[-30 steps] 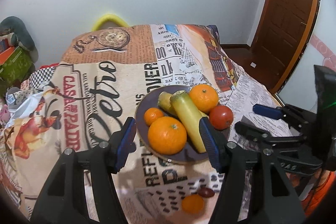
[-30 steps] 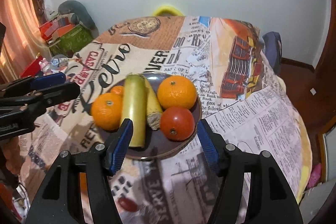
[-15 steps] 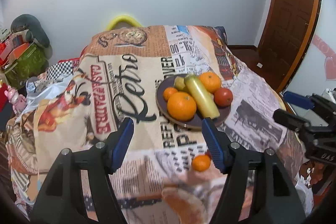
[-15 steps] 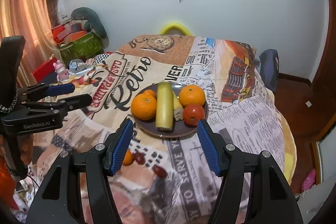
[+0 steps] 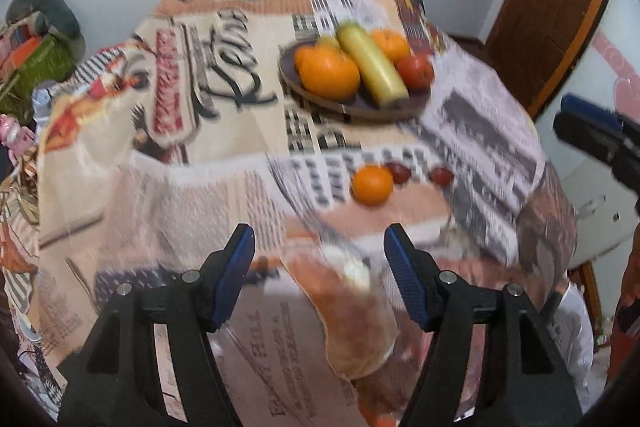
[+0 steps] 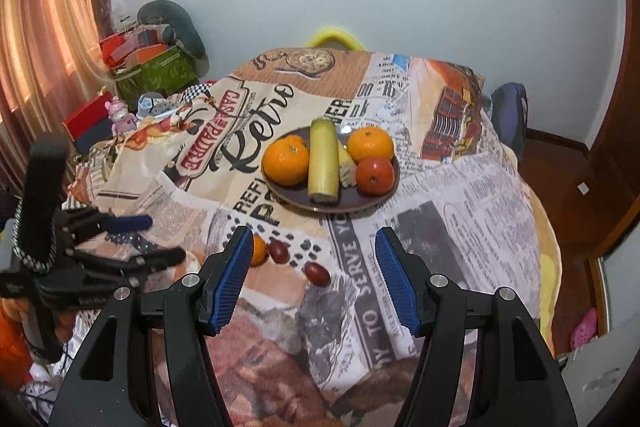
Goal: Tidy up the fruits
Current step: 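Grasp the bagged bread roll with the left tool while the right tool reaches the small mandarin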
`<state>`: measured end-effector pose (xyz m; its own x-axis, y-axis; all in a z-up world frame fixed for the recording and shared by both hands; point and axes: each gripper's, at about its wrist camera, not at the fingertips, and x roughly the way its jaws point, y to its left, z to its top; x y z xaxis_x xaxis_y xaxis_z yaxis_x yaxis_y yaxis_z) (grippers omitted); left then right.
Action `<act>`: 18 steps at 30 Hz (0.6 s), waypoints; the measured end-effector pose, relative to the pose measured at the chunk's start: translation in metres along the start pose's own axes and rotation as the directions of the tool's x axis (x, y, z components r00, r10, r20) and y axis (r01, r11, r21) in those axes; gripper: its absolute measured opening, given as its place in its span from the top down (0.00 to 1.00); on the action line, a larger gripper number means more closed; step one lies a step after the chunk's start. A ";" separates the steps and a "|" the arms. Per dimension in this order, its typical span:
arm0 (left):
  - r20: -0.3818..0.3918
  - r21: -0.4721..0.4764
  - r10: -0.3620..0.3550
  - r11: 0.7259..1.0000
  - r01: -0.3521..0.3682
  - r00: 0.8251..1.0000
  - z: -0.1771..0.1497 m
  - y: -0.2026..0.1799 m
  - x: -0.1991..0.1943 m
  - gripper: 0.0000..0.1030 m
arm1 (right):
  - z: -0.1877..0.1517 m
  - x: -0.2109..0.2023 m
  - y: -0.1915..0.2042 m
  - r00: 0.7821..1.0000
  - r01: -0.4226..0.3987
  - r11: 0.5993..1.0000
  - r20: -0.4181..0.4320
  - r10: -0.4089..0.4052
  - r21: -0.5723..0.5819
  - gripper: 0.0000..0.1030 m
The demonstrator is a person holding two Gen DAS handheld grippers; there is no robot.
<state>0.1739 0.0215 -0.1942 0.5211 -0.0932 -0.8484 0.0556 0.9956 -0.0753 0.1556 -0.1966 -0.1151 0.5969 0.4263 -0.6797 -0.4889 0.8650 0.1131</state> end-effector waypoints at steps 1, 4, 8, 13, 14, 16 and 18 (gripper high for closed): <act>-0.017 0.002 -0.003 1.000 0.003 1.000 -0.003 -0.002 0.005 0.35 | -0.003 0.001 0.000 1.000 0.004 1.000 -0.006 -0.004 0.000 0.42; -0.072 0.015 -0.010 1.000 0.011 0.997 -0.012 -0.006 0.017 0.35 | -0.008 0.004 -0.002 1.000 0.003 1.000 -0.021 -0.003 0.006 0.42; -0.125 0.009 -0.031 0.999 0.032 0.992 -0.023 -0.008 0.031 0.35 | -0.013 0.009 -0.005 0.999 -0.006 1.000 -0.041 0.007 0.018 0.42; -0.113 0.001 -0.039 0.999 0.040 0.993 -0.029 -0.008 0.034 0.36 | -0.017 0.019 -0.004 0.998 -0.018 1.000 -0.066 0.020 0.026 0.42; -0.107 0.000 -0.049 0.999 0.049 0.993 -0.029 -0.008 0.034 0.38 | -0.017 0.022 -0.004 0.997 -0.022 0.999 -0.070 0.024 0.026 0.42; -0.102 0.000 -0.061 0.998 0.061 0.993 -0.029 -0.007 0.034 0.39 | -0.018 0.026 -0.002 0.996 -0.030 0.999 -0.079 0.032 0.026 0.42; -0.099 0.003 -0.073 0.997 0.074 0.992 -0.028 -0.004 0.034 0.42 | -0.019 0.032 0.000 0.995 -0.043 0.999 -0.089 0.045 0.027 0.42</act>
<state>0.1675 0.0142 -0.2372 0.4286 -0.1643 -0.8884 0.0962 0.9860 -0.1360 0.1626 -0.1880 -0.1501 0.5148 0.4398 -0.7359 -0.4970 0.8525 0.1619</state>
